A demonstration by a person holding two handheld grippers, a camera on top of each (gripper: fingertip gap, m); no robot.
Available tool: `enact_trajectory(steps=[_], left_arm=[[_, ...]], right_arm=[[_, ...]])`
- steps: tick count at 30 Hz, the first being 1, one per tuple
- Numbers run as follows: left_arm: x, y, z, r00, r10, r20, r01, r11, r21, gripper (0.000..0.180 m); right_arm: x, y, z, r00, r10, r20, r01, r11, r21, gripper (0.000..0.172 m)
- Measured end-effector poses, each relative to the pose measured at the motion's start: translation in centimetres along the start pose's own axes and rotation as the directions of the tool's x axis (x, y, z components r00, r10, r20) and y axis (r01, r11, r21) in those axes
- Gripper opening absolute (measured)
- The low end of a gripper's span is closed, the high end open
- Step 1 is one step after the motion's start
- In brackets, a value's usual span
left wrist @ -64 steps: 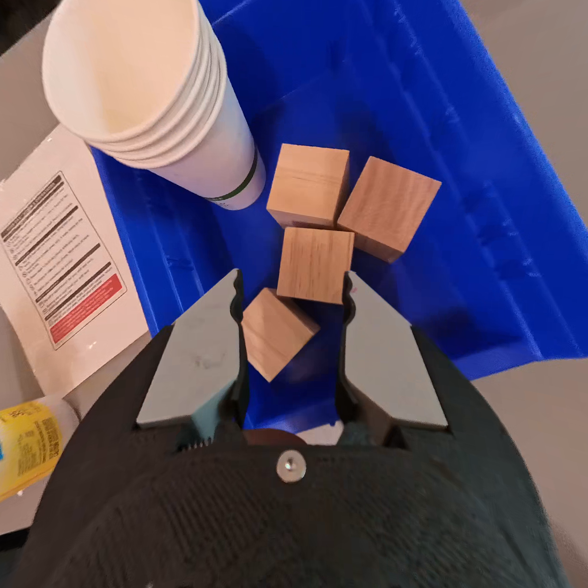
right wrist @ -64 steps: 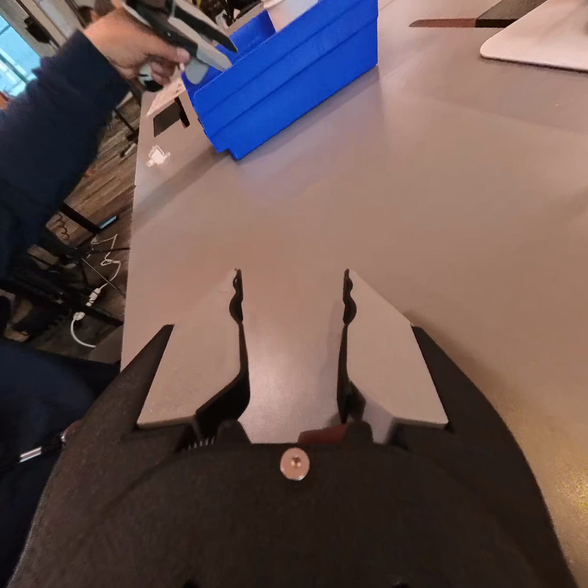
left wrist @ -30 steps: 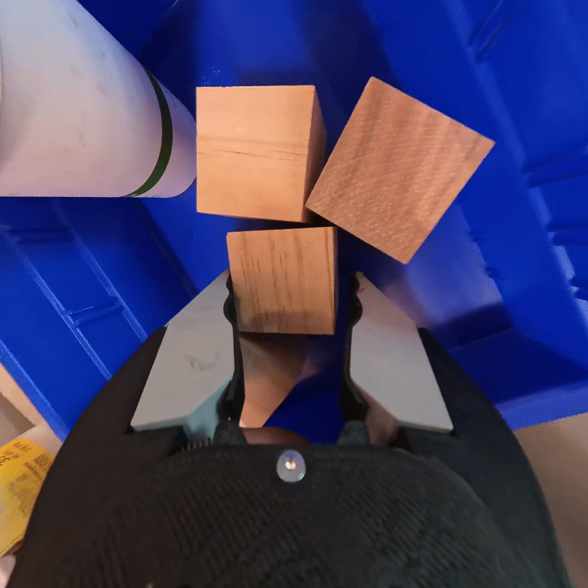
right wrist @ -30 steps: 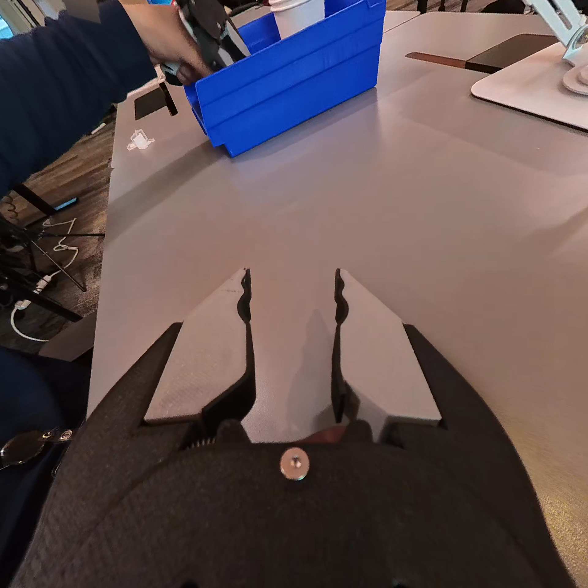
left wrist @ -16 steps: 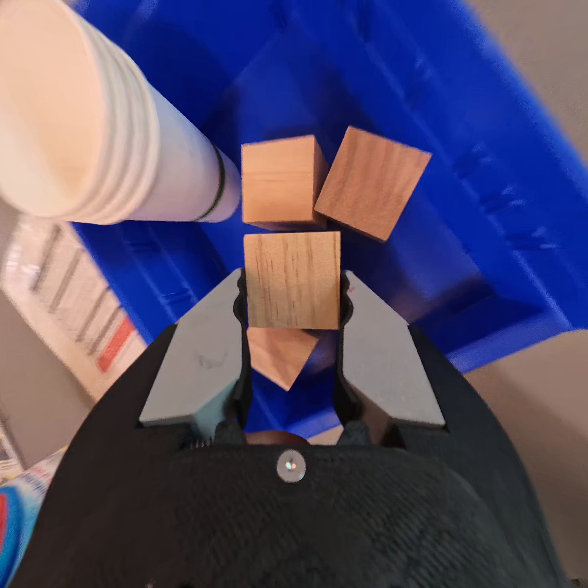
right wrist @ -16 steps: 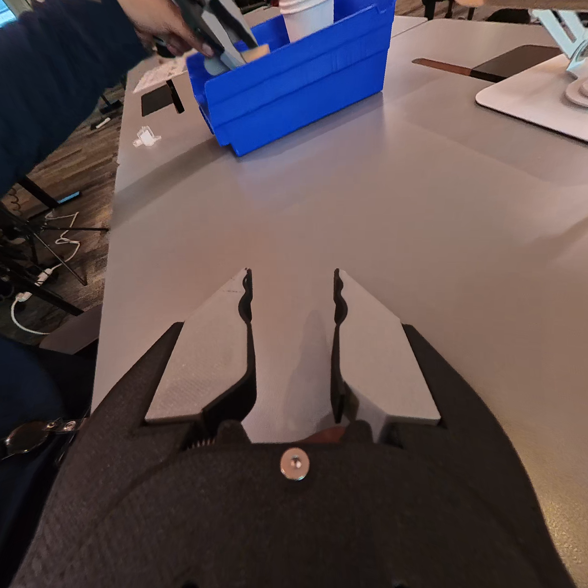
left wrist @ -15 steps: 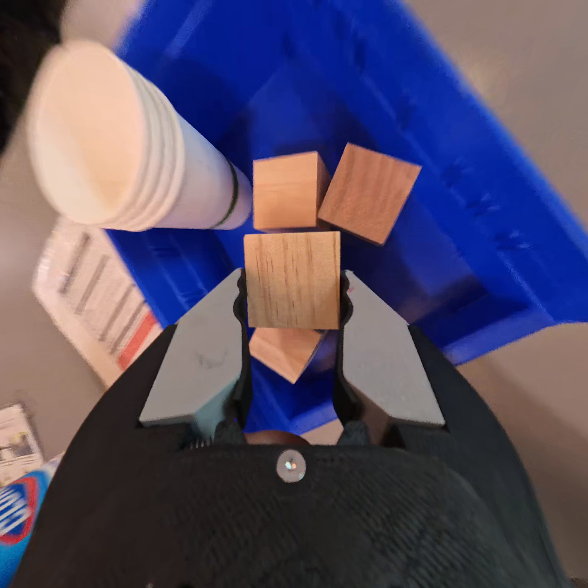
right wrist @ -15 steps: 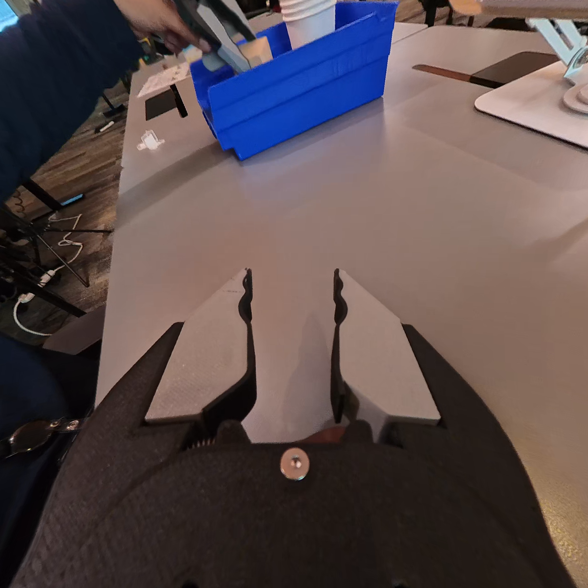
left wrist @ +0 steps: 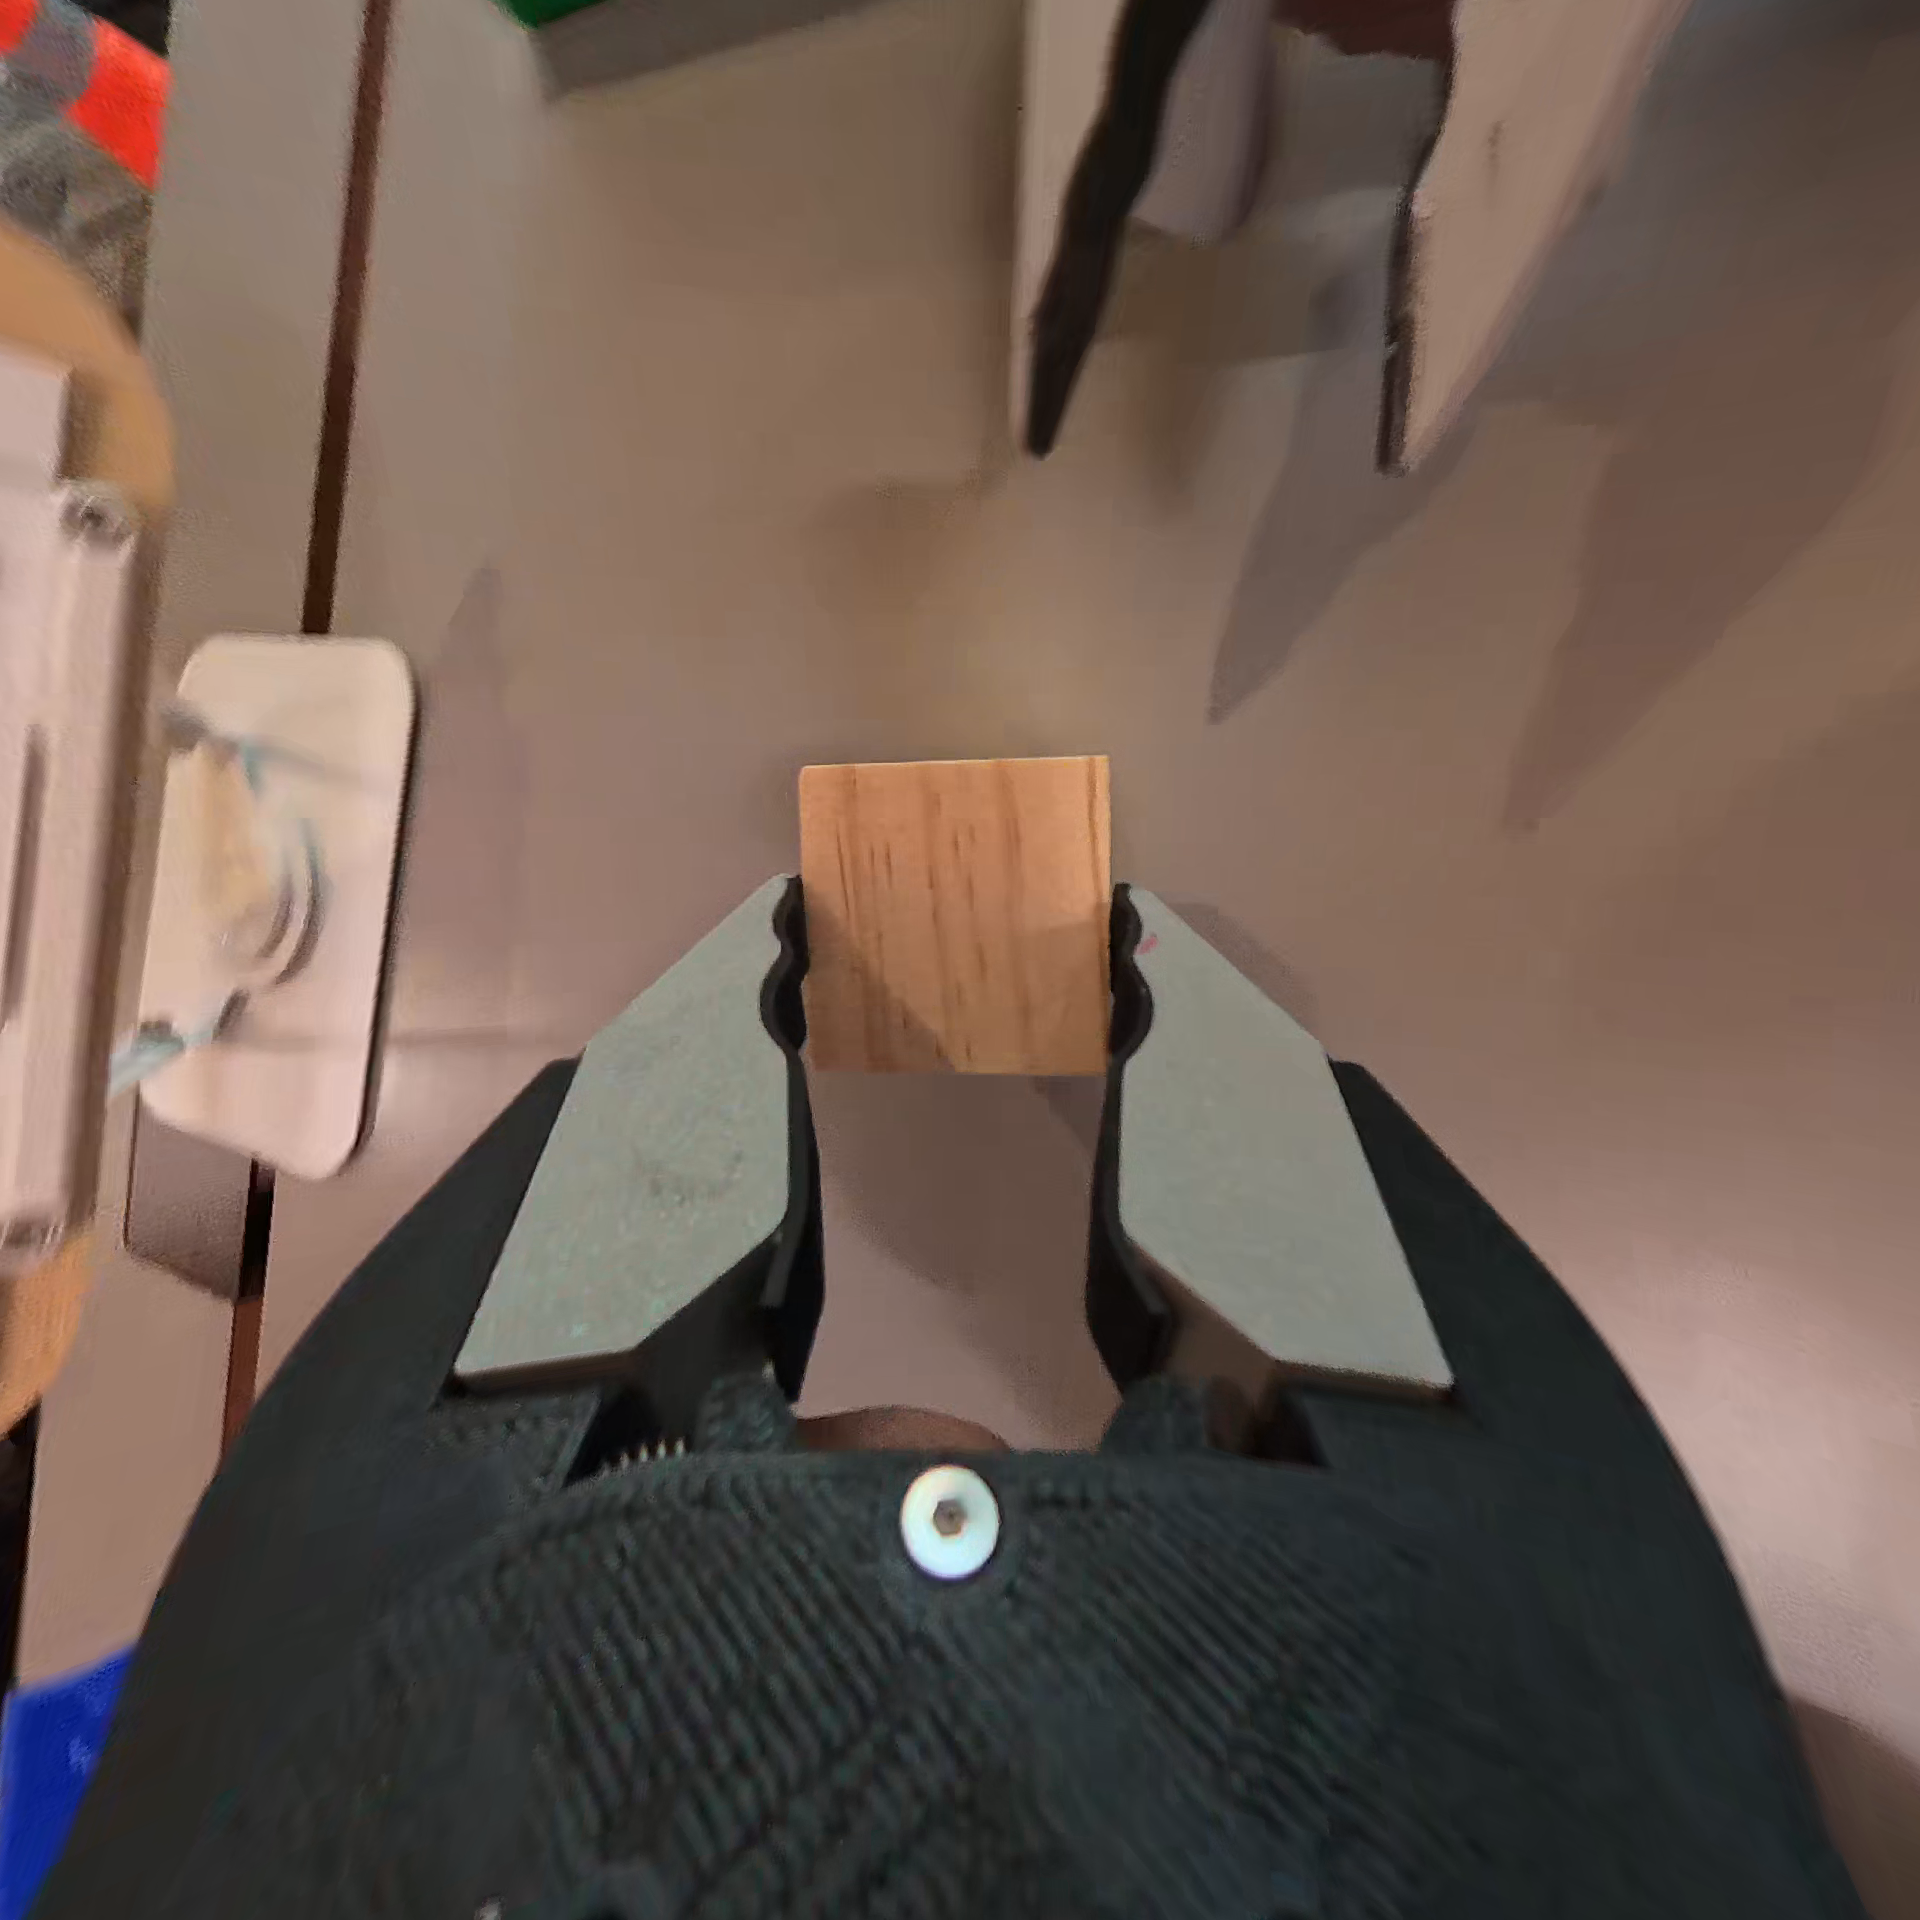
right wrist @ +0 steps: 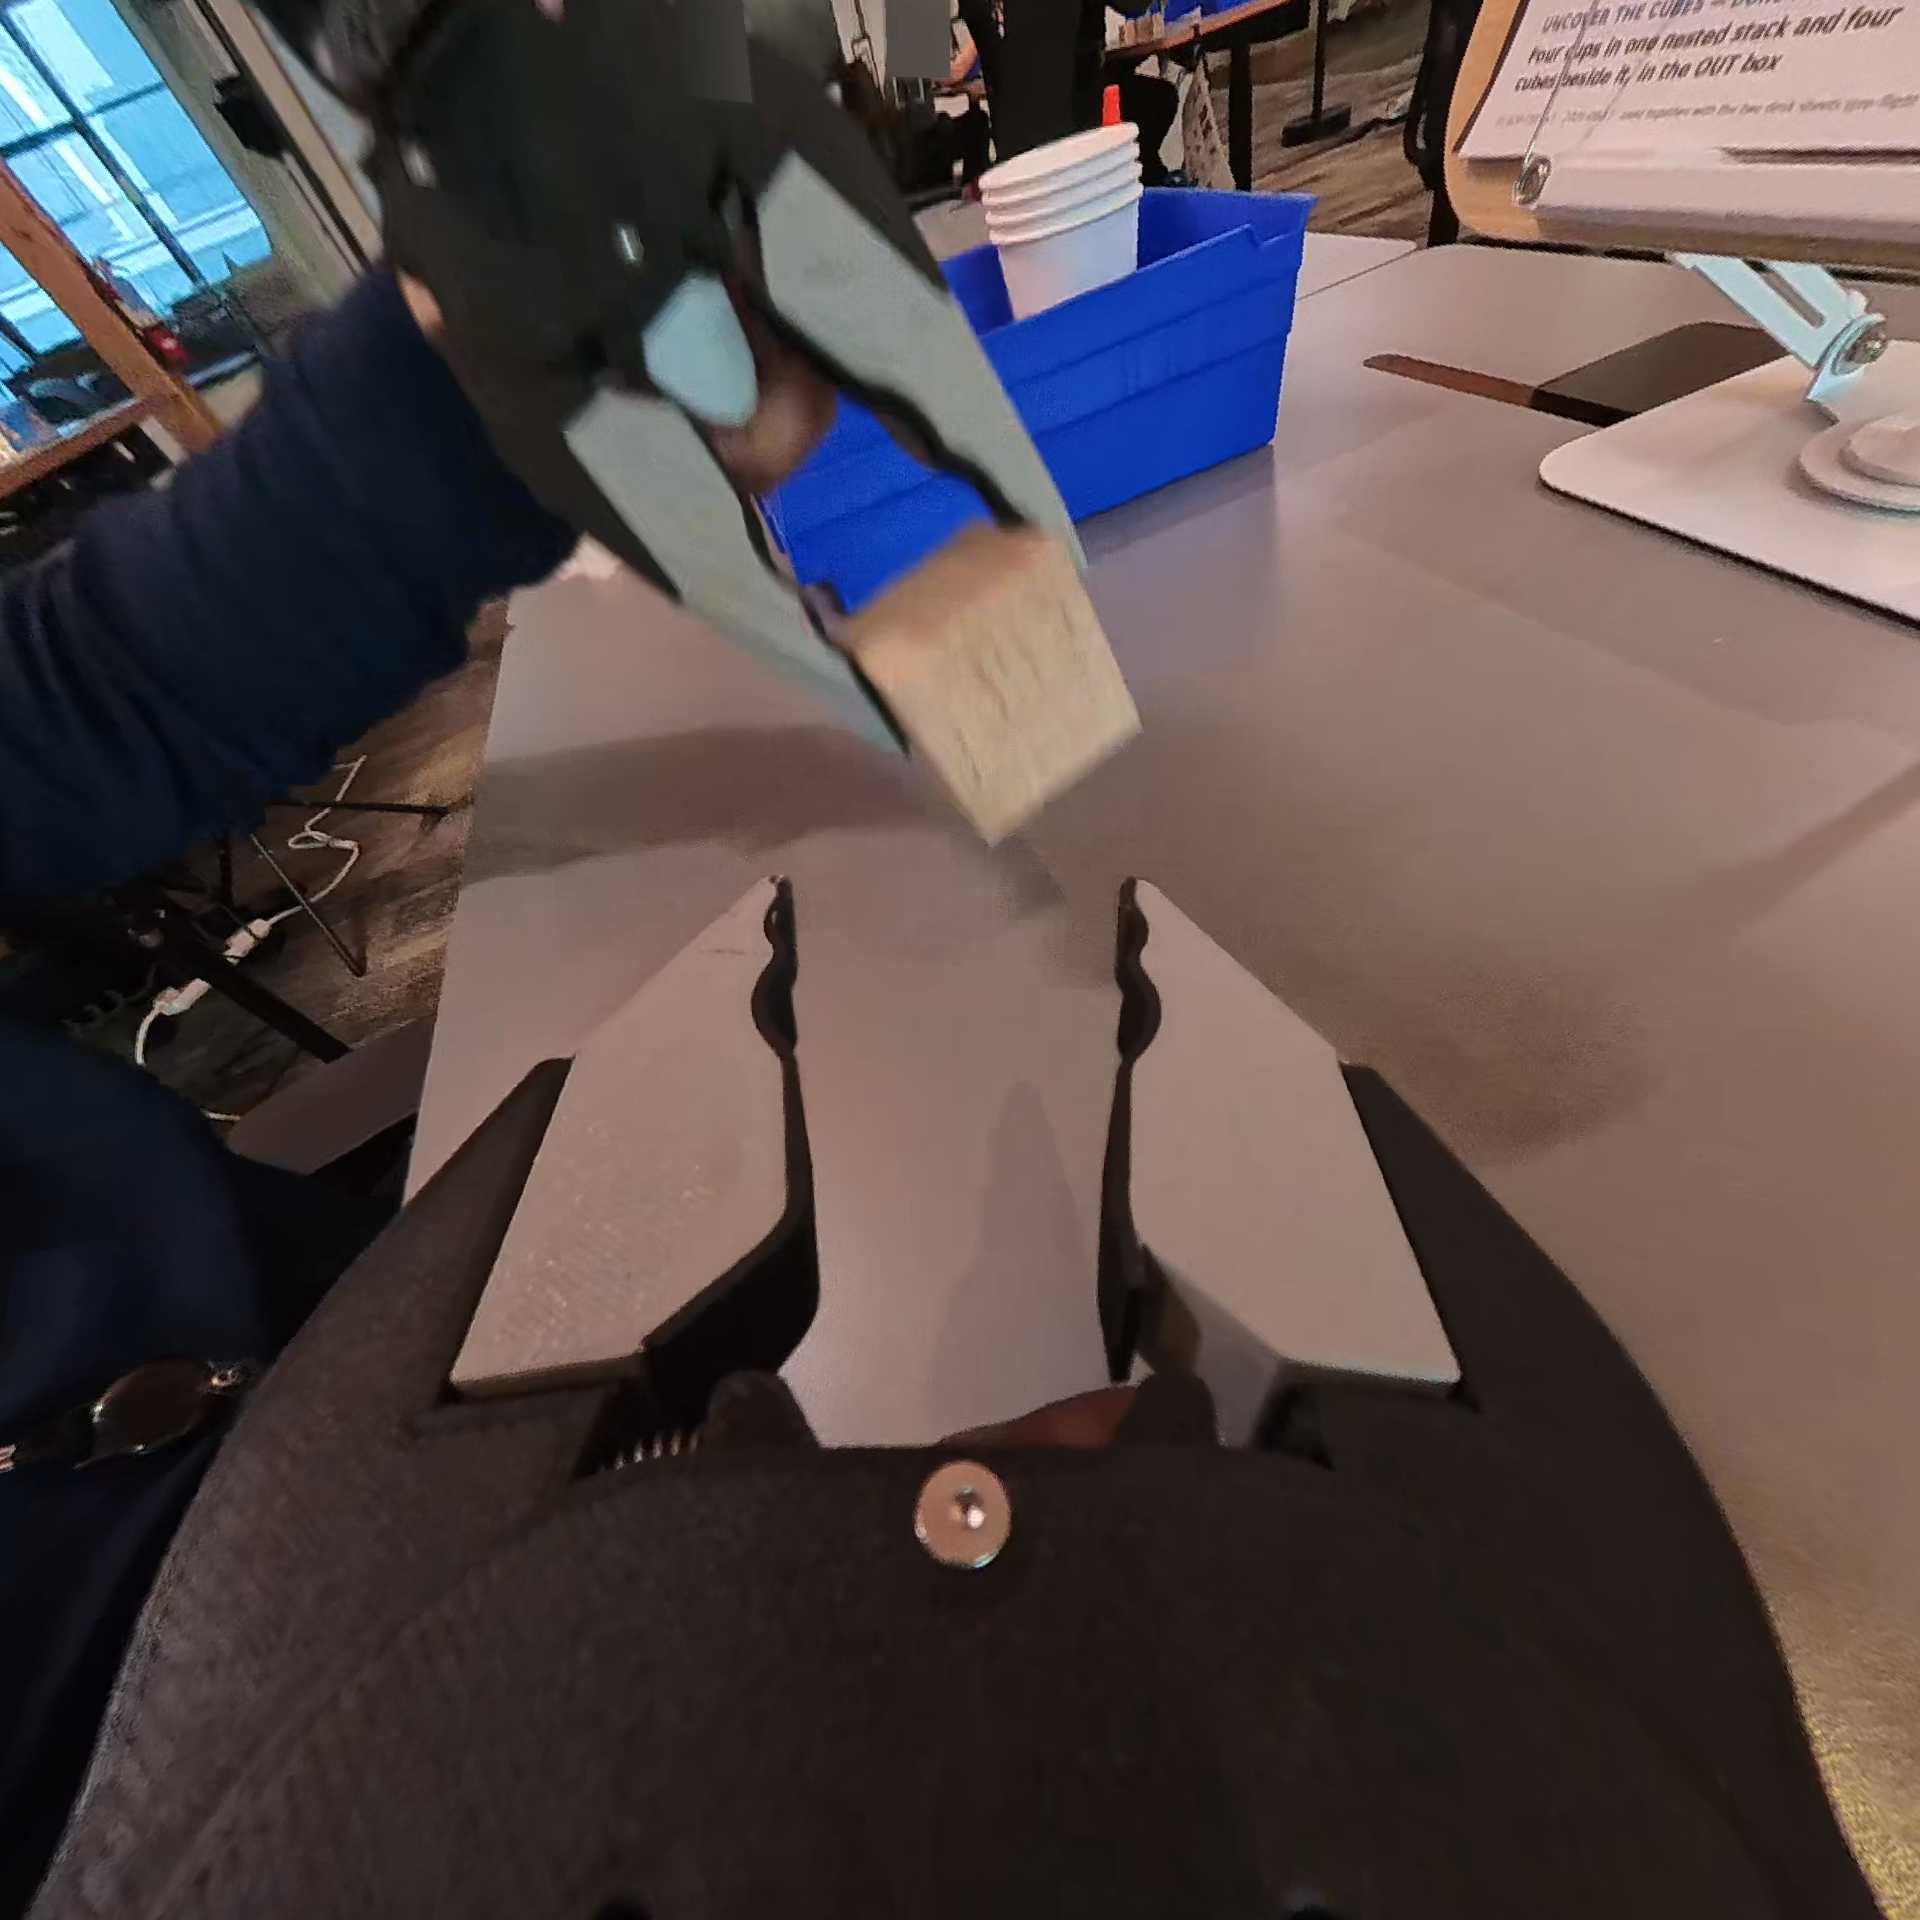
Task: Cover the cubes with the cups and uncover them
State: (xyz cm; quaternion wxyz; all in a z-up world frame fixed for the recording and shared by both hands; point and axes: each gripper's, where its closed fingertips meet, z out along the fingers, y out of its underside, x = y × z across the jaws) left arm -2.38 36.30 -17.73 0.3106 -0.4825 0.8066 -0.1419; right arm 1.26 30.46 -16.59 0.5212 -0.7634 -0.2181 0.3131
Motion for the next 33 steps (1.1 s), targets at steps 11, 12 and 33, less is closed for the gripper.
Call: enact_trajectory(steps=[11, 12, 33], left_arm=[[2.7, -4.6, 6.7, 0.985, -0.001, -0.173, 0.004, 1.000, 0.018, 0.056], [2.4, -4.7, 7.5, 0.982, -0.033, -0.183, 0.035, 0.999, 0.005, 0.056], [3.2, 6.0, 0.0, 0.958, -0.254, -0.135, 0.278, 0.937, 0.213, 0.065]], right_arm=[[2.7, 1.8, -0.1, 0.981, -0.104, -0.165, 0.085, 0.989, -0.118, 0.064], [3.1, 2.0, -0.3, 0.976, -0.105, -0.191, 0.081, 0.988, -0.130, 0.066], [4.7, 3.2, 2.8, 0.892, -0.452, 0.025, 0.414, 0.793, -0.447, 0.086]])
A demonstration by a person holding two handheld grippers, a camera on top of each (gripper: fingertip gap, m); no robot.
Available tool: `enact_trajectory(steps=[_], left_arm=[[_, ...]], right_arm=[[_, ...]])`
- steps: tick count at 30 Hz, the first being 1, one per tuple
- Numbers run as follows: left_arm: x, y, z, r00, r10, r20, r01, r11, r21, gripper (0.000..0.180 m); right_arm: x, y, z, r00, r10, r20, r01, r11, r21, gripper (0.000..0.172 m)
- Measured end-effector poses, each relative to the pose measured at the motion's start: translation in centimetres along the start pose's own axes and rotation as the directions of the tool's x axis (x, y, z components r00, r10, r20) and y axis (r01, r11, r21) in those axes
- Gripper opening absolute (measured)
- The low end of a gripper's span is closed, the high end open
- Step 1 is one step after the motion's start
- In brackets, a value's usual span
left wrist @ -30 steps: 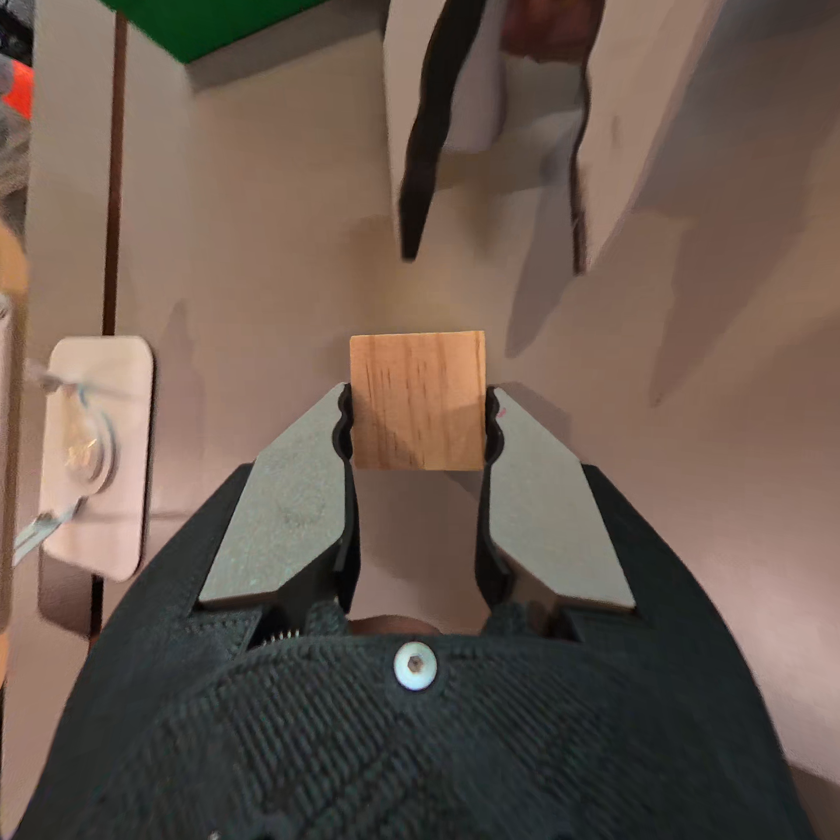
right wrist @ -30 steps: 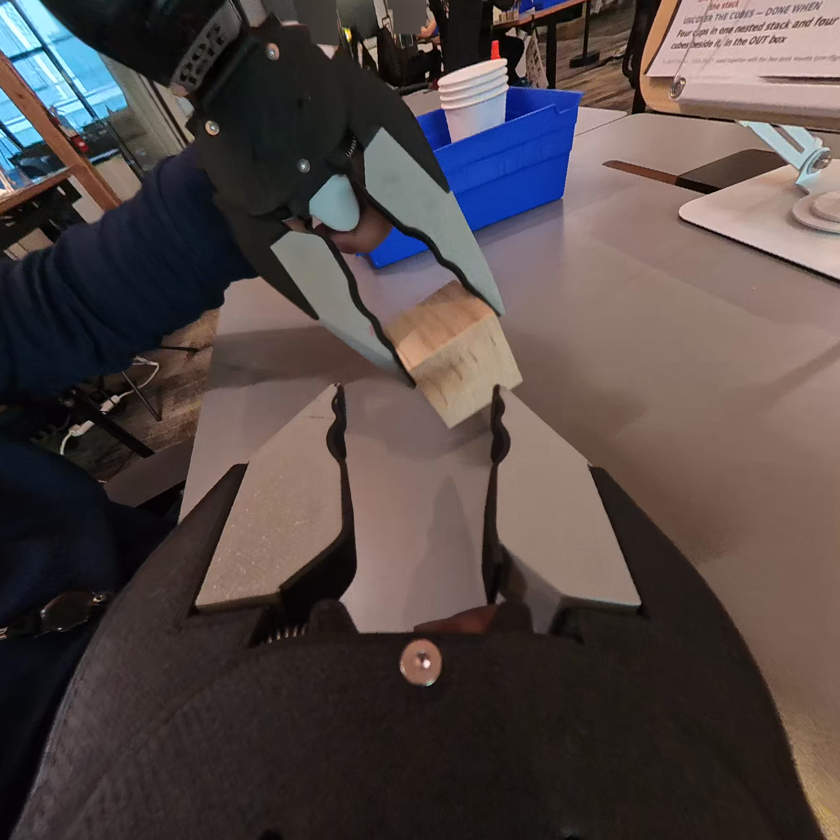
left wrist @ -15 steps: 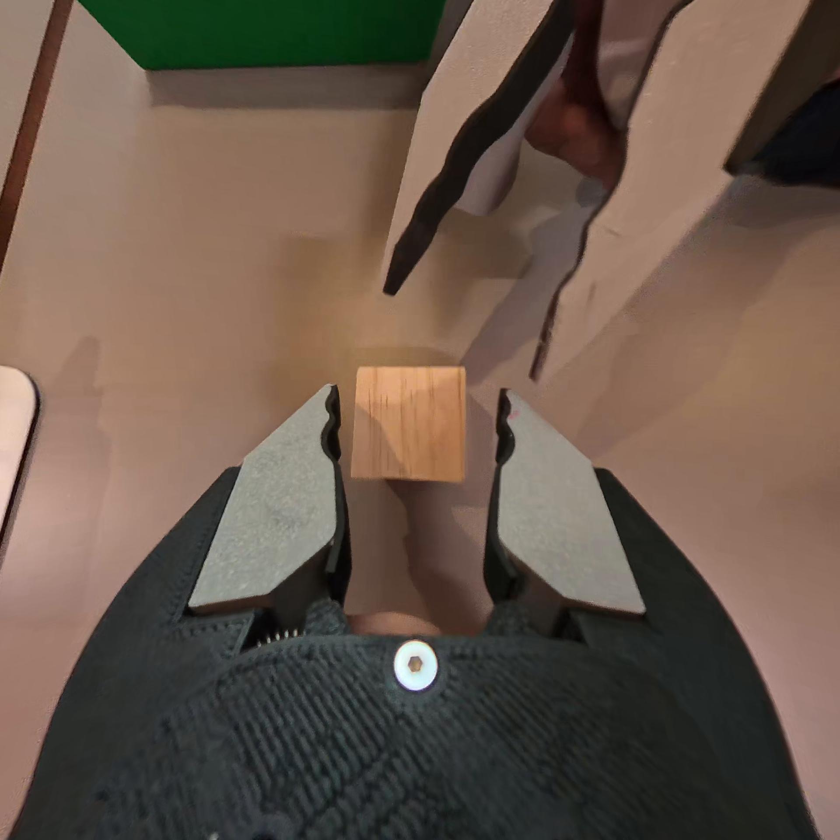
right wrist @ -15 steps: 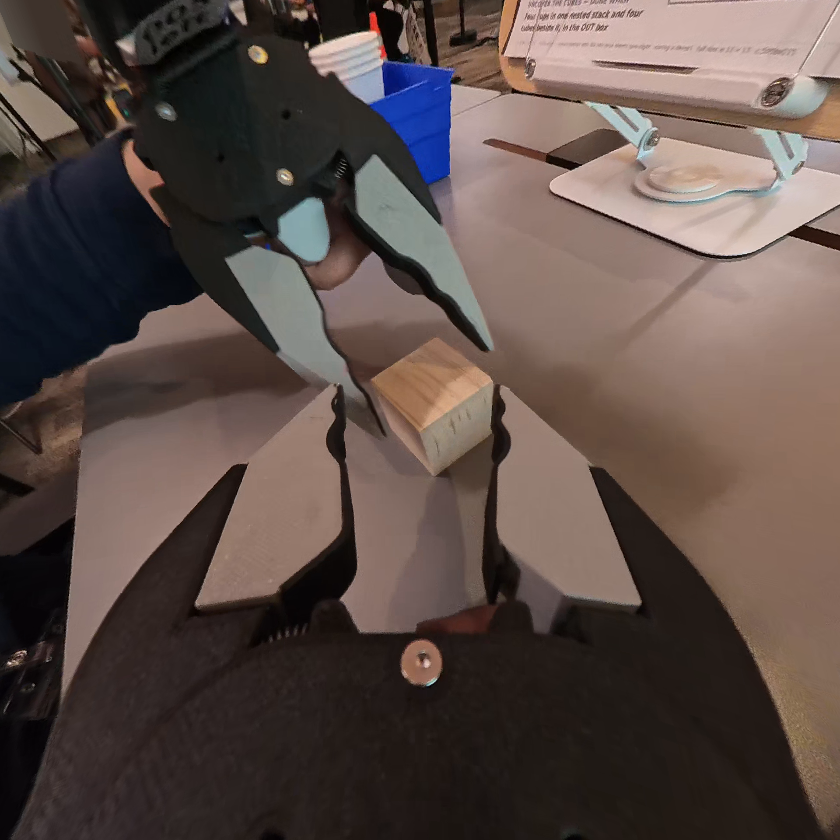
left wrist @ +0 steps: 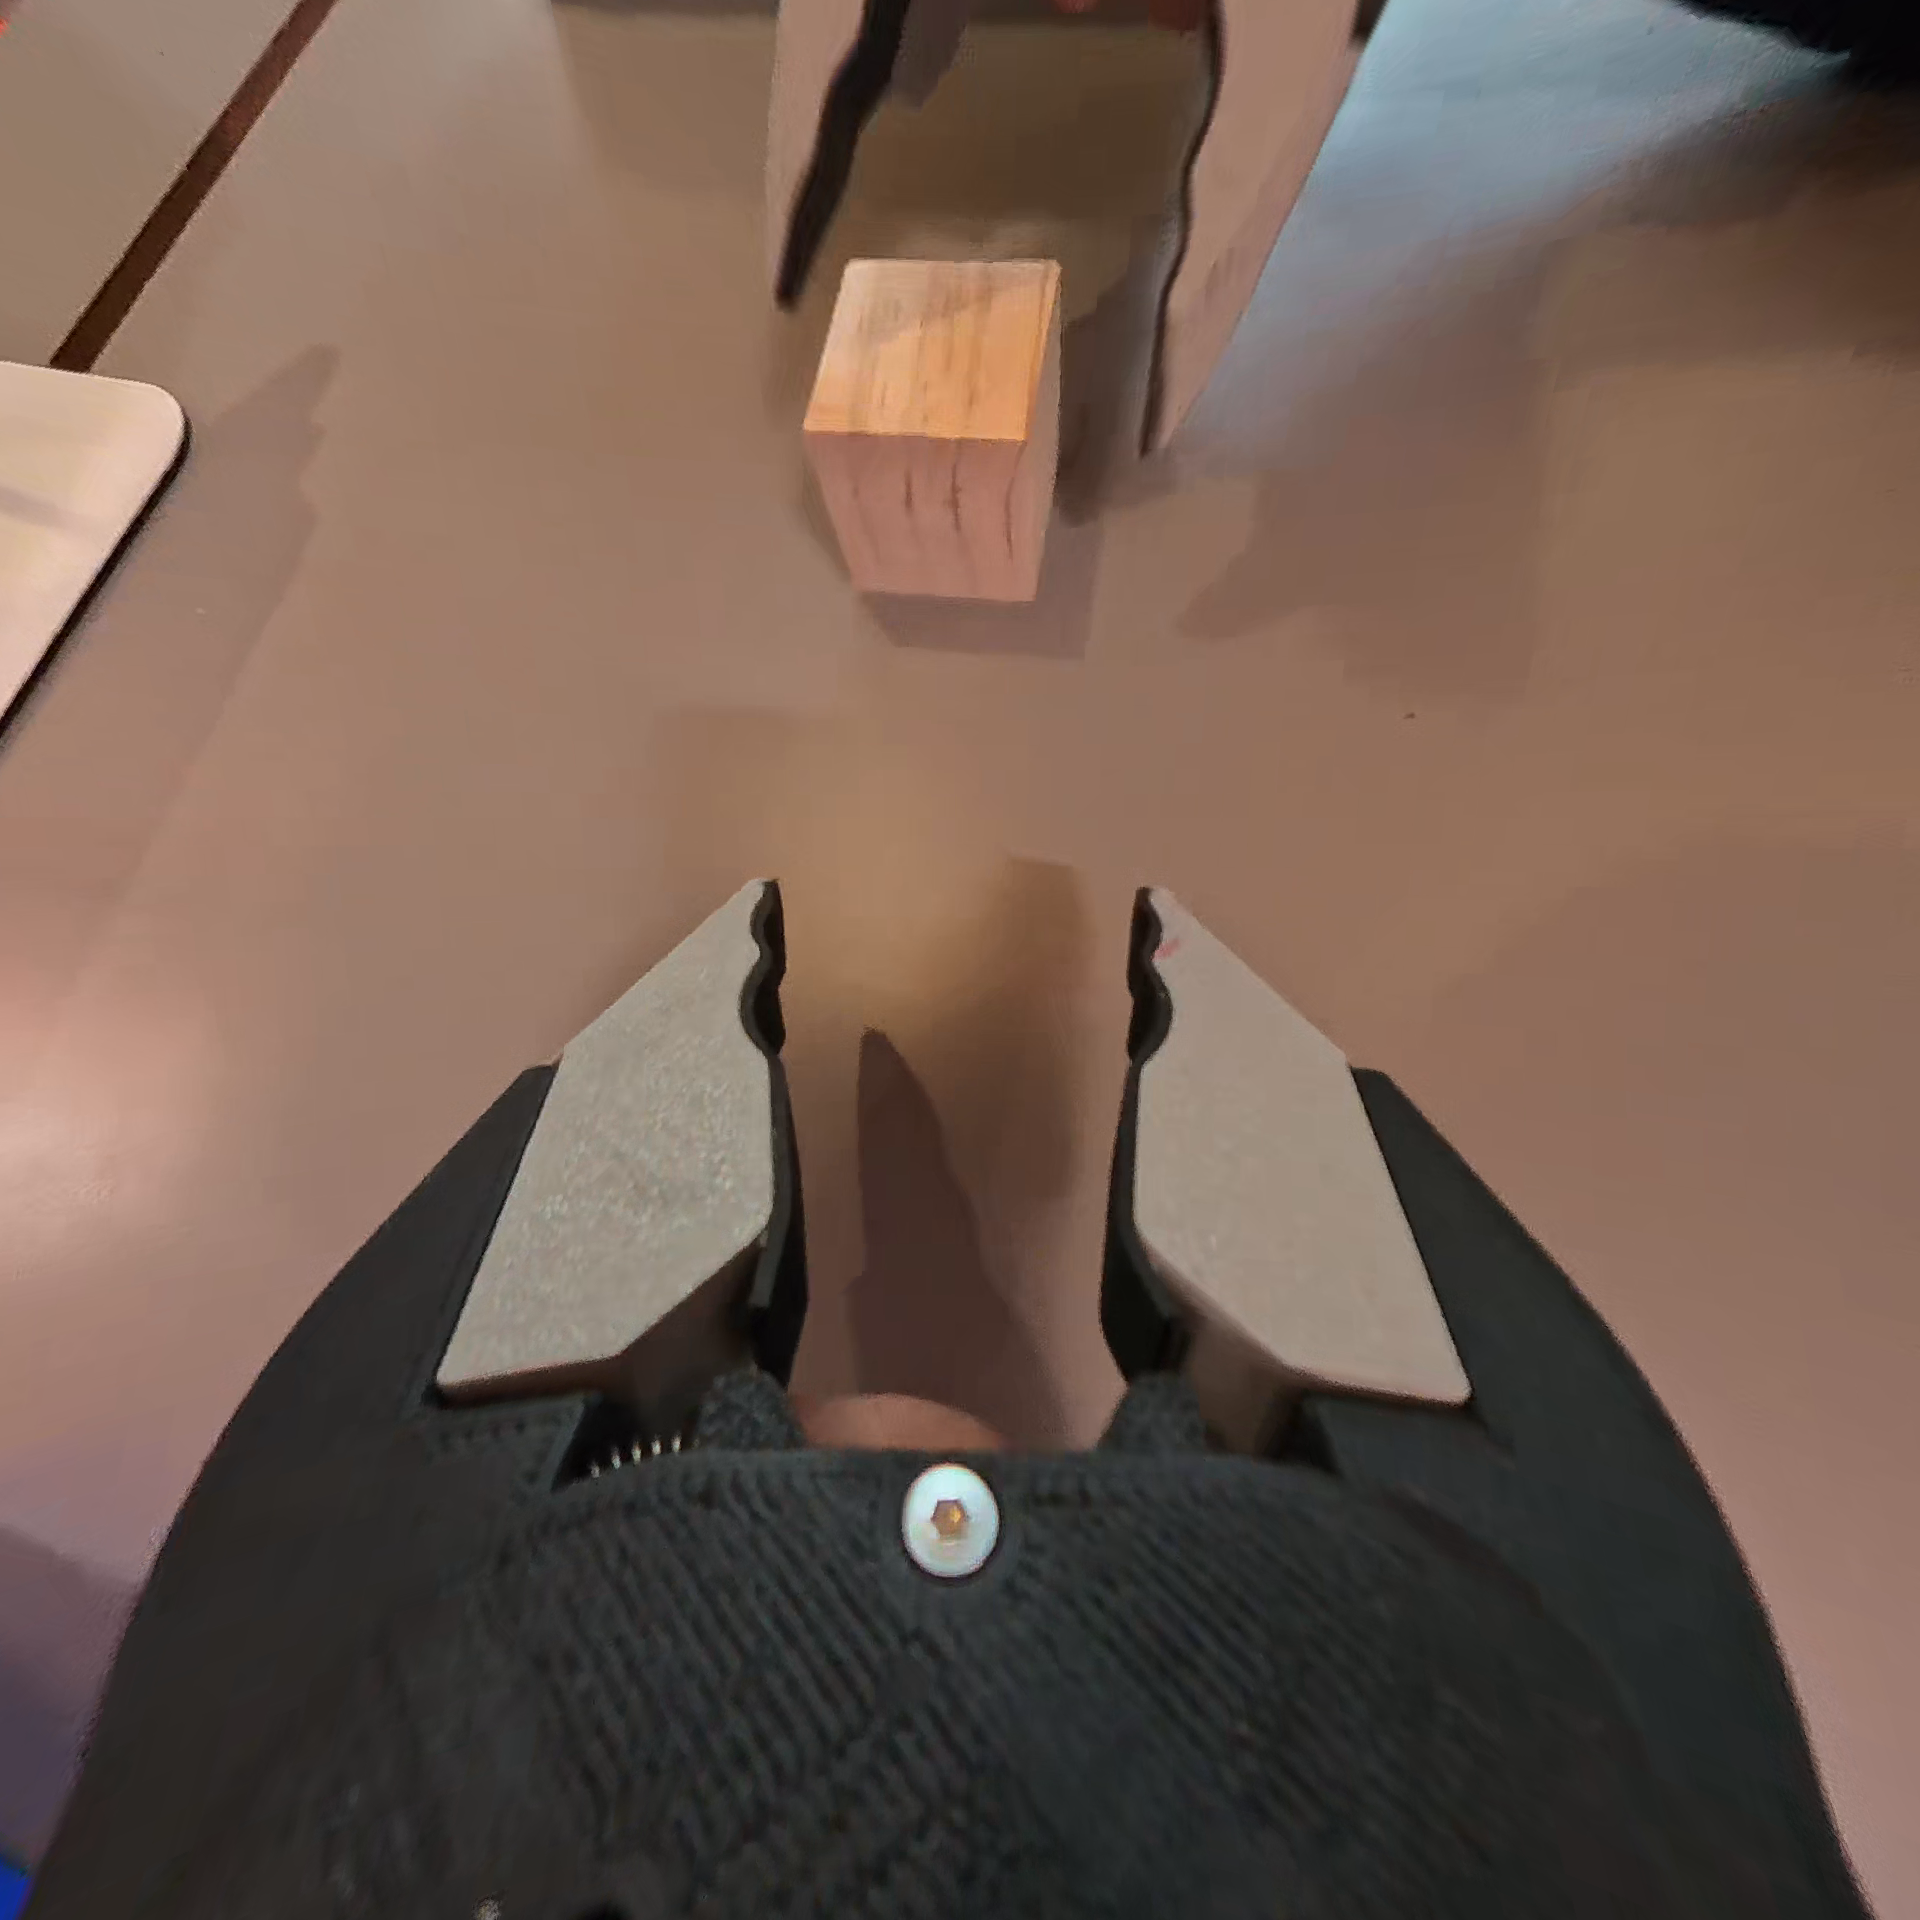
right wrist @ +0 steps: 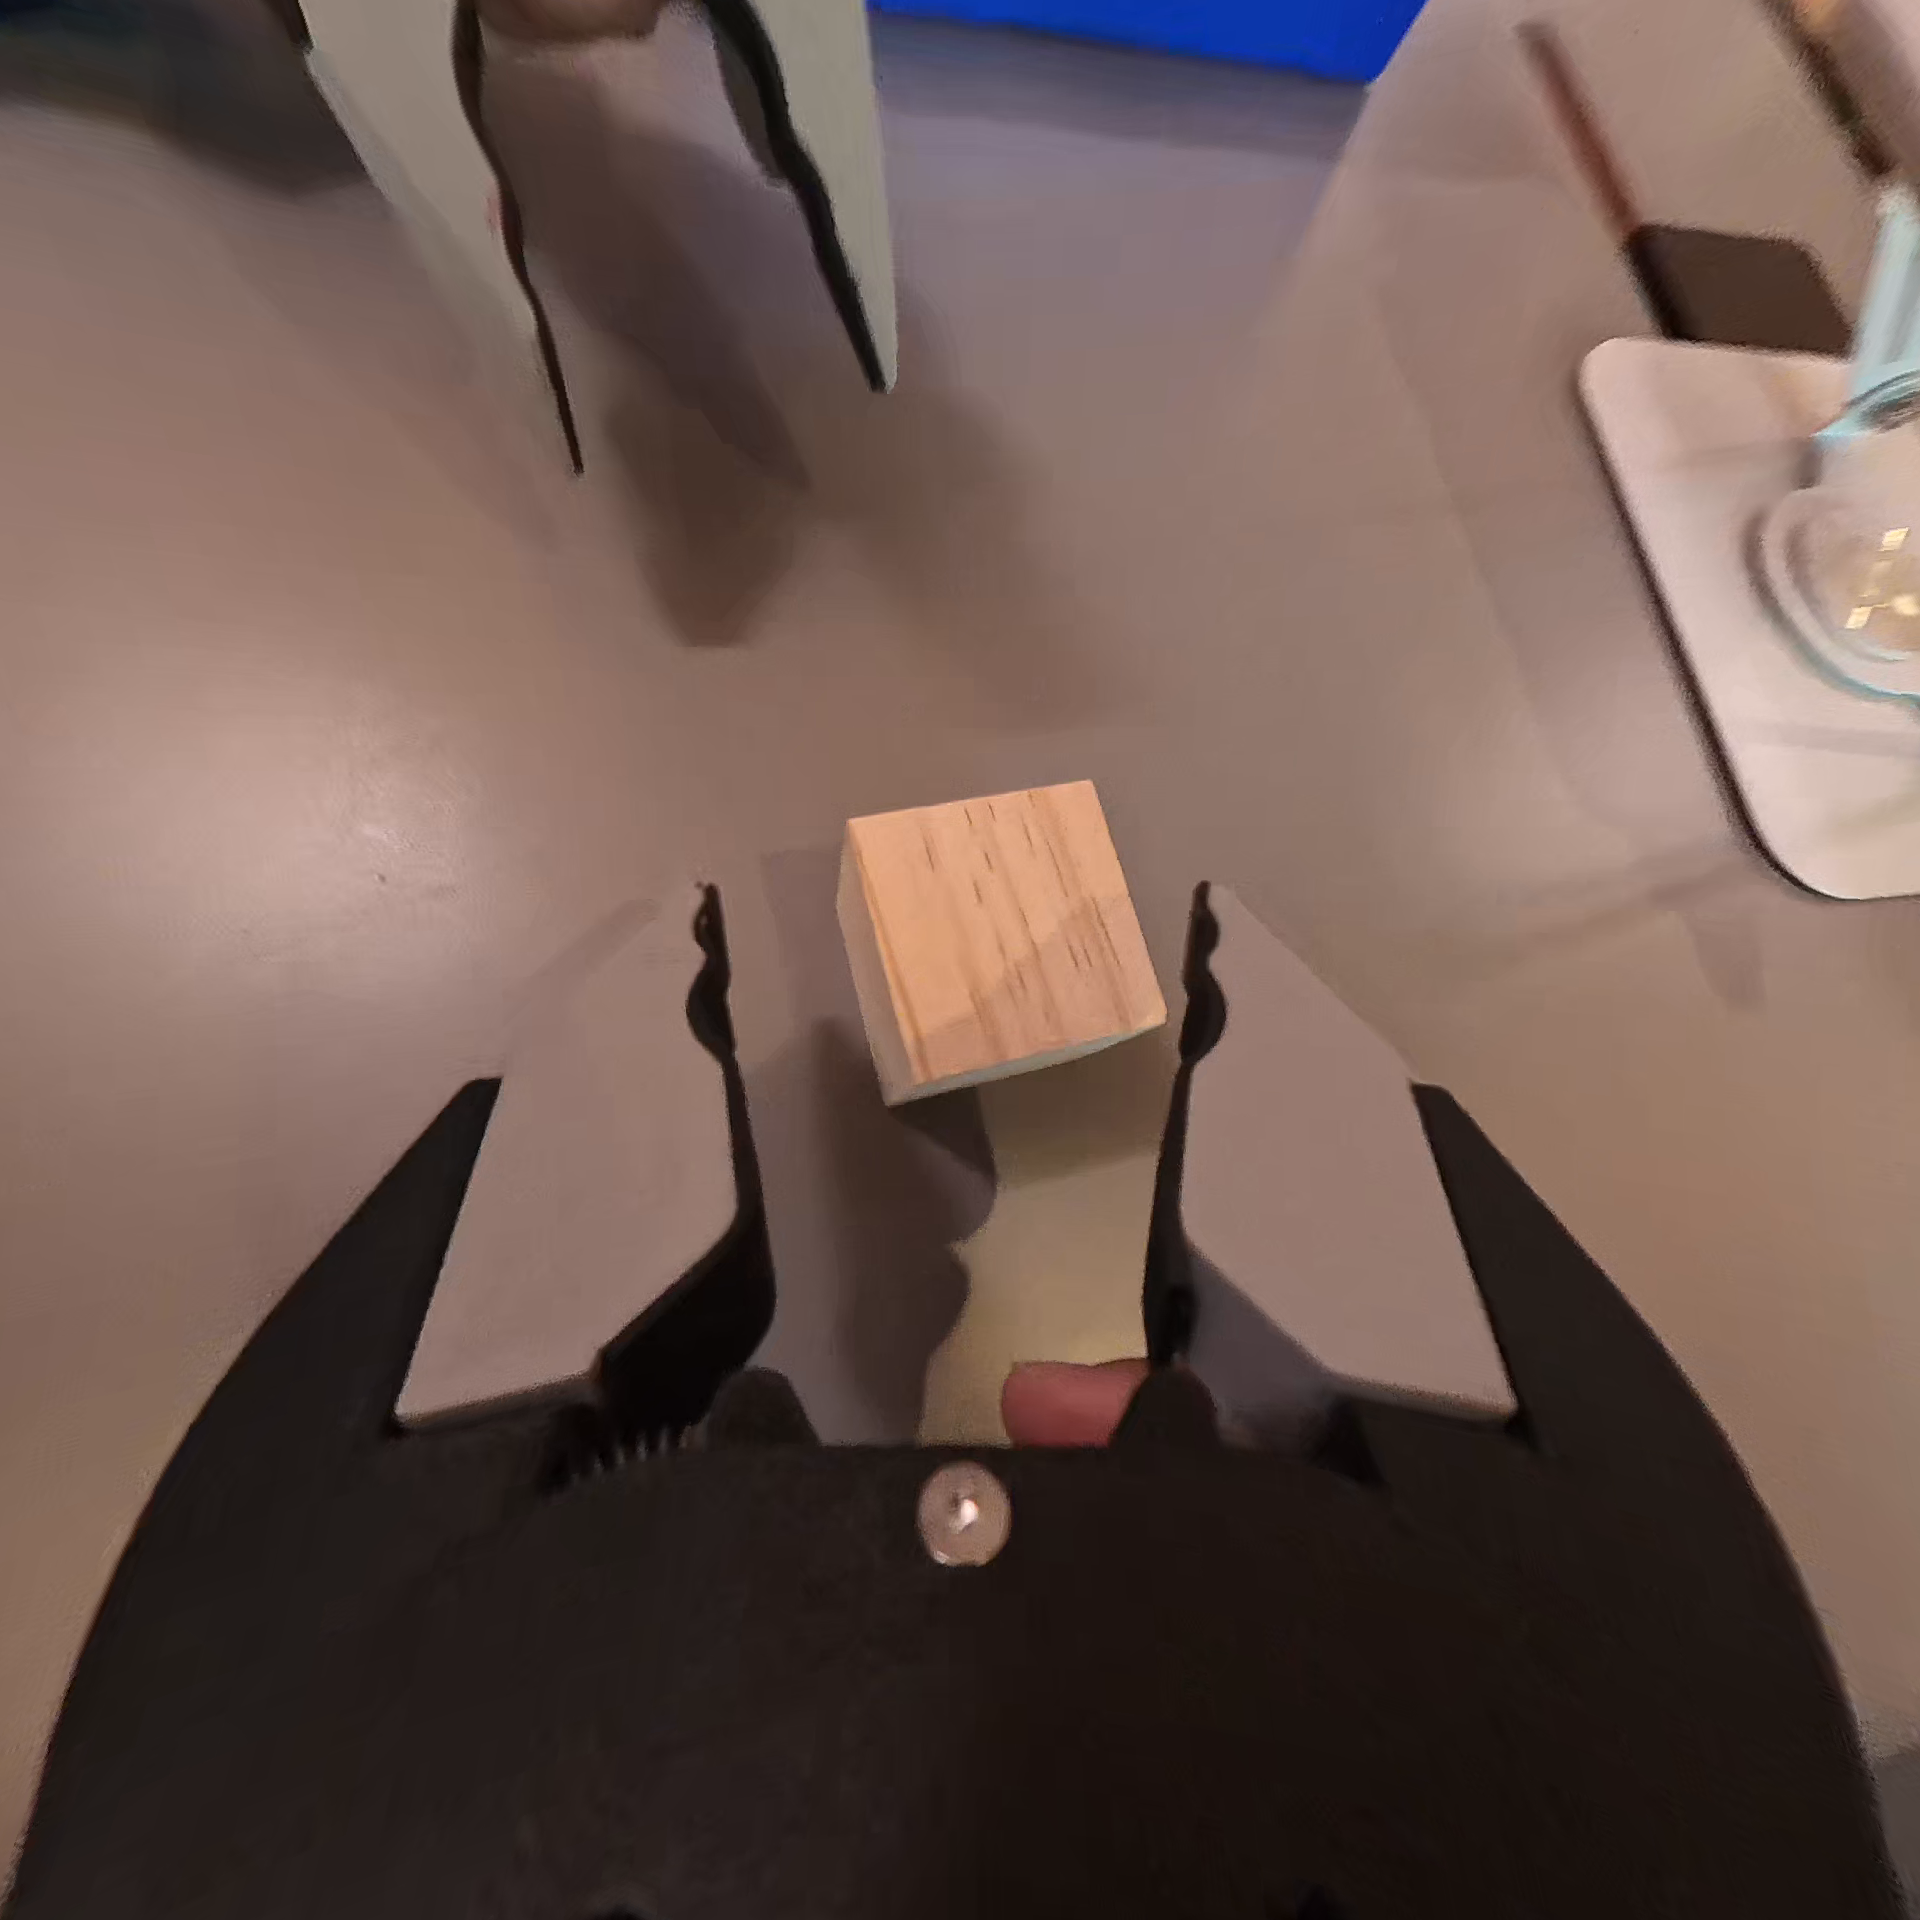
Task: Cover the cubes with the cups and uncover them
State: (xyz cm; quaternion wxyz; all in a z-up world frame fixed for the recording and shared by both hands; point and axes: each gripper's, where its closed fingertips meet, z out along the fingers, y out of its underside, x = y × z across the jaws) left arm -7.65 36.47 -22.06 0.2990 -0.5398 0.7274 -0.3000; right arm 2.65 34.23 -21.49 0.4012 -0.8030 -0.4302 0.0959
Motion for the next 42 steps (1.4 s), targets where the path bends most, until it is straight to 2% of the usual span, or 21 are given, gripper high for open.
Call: enact_trajectory(steps=[3, 8, 14, 19, 21, 24, 28, 30, 32, 33, 35, 37, 38, 39, 41, 42], left_arm=[[-0.9, 0.2, -0.2, 0.998, -0.055, 0.022, 0.054, 0.998, 0.027, 0.059], [-2.9, 1.6, 0.1, 0.988, -0.125, 0.086, 0.126, 0.992, 0.000, 0.057], [-3.0, 1.7, 0.4, 0.986, -0.143, 0.089, 0.144, 0.990, -0.002, 0.057], [-2.7, 2.0, 0.6, 0.987, -0.130, 0.095, 0.133, 0.991, -0.033, 0.059], [-2.1, 1.4, 0.2, 0.984, -0.162, 0.077, 0.163, 0.987, 0.001, 0.061], [-1.6, -1.1, -2.7, 0.968, -0.242, 0.072, 0.234, 0.966, 0.113, 0.066], [-3.5, -2.0, -10.9, 0.951, -0.220, 0.217, 0.195, 0.972, 0.132, 0.067], [-6.9, -0.2, -15.8, 0.892, -0.242, 0.382, 0.225, 0.970, 0.091, 0.065], [-11.3, 4.0, -20.7, 0.754, -0.320, 0.574, 0.369, 0.929, 0.032, 0.065], [-12.7, 6.5, -22.4, 0.703, -0.342, 0.623, 0.449, 0.893, -0.016, 0.071], [-14.1, 11.4, -24.6, 0.664, -0.324, 0.674, 0.548, 0.824, -0.144, 0.079], [-15.2, 15.5, -26.1, 0.676, -0.227, 0.701, 0.564, 0.771, -0.294, 0.079], [-15.5, 17.1, -26.7, 0.706, -0.166, 0.689, 0.546, 0.747, -0.379, 0.079], [-15.5, 18.1, -26.9, 0.752, -0.113, 0.649, 0.504, 0.734, -0.456, 0.078], [-14.7, 18.9, -26.0, 0.869, -0.026, 0.494, 0.341, 0.754, -0.561, 0.074], [-14.2, 19.2, -25.7, 0.906, 0.022, 0.422, 0.259, 0.760, -0.596, 0.070]], right_arm=[[1.0, 1.7, 1.4, 0.999, -0.046, 0.027, 0.049, 0.988, -0.145, 0.061], [1.8, 3.4, 0.1, 0.996, -0.075, 0.038, 0.081, 0.978, -0.192, 0.060], [3.7, 6.2, -2.5, 0.999, -0.014, -0.032, 0.006, 0.970, -0.242, 0.060], [3.6, 6.8, -3.1, 1.000, 0.007, -0.029, -0.013, 0.973, -0.229, 0.060], [3.6, 6.9, -3.2, 0.999, 0.013, -0.036, -0.021, 0.974, -0.226, 0.060], [4.0, 6.0, -3.8, 0.996, 0.032, -0.088, -0.047, 0.983, -0.175, 0.071], [3.4, 2.5, -5.0, 0.996, 0.039, -0.079, -0.041, 0.999, -0.026, 0.071], [3.0, 1.1, -5.4, 0.997, 0.026, -0.075, -0.023, 0.999, 0.031, 0.070], [2.7, 0.5, -5.5, 0.997, 0.009, -0.080, -0.005, 0.999, 0.051, 0.070], [2.6, 0.4, -5.4, 0.997, 0.002, -0.083, 0.002, 0.999, 0.053, 0.070], [2.4, 0.2, -5.1, 0.997, 0.001, -0.071, 0.003, 0.998, 0.057, 0.070], [2.1, 0.0, -4.7, 0.999, 0.009, -0.048, -0.006, 0.998, 0.062, 0.070], [1.9, 0.0, -4.6, 0.999, 0.011, -0.038, -0.008, 0.998, 0.062, 0.070], [1.8, 0.0, -4.4, 0.999, 0.011, -0.031, -0.009, 0.998, 0.062, 0.070], [1.6, 0.2, -4.1, 1.000, 0.010, -0.022, -0.009, 0.998, 0.054, 0.070], [1.5, 0.3, -3.9, 1.000, 0.011, -0.017, -0.010, 0.999, 0.049, 0.070]])
